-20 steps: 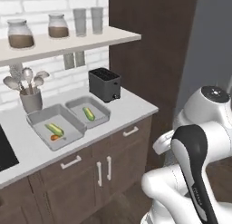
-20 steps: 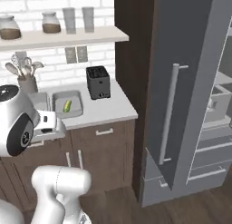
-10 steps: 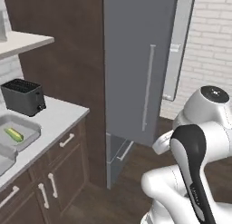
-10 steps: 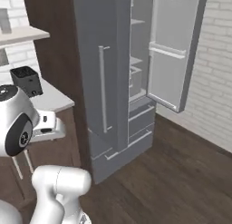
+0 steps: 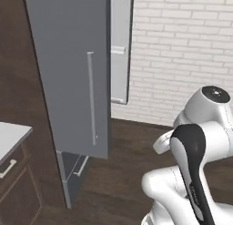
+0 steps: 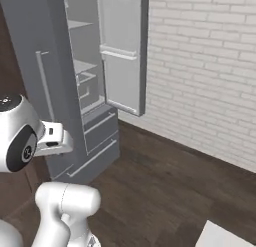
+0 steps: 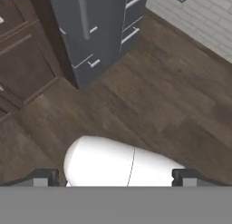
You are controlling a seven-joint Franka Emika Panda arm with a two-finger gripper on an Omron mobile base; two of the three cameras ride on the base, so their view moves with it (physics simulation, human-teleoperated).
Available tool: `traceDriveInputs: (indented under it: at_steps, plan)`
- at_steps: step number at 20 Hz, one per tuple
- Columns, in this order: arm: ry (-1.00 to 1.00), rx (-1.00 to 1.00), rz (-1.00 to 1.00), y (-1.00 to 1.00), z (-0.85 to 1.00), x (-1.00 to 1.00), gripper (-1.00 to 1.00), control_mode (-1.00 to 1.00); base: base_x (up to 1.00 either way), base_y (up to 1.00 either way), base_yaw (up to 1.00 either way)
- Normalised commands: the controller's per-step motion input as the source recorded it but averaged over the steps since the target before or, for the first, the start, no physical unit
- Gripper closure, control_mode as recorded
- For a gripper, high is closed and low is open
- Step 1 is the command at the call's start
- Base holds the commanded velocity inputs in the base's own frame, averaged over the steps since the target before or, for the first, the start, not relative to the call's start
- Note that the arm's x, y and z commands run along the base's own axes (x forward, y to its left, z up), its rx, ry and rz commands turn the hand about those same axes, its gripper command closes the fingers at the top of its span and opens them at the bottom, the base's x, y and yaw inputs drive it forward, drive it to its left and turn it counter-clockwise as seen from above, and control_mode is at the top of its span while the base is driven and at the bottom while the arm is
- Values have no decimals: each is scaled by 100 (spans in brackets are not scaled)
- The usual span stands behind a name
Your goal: Place one corn and one chicken drumstick in each tupperware on the nearby counter, to pack two identical lunches.
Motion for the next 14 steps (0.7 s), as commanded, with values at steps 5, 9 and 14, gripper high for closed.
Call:
traceDriveInputs:
  at_steps: [5,9,14]
  plan:
    - [0,0,0,0,0,0,-100,100,99,-44,-3]
    - [0,0,0,0,0,0,-100,100,98,-74,-3]
    - [0,0,0,0,0,0,-100,100,81,-49,-1]
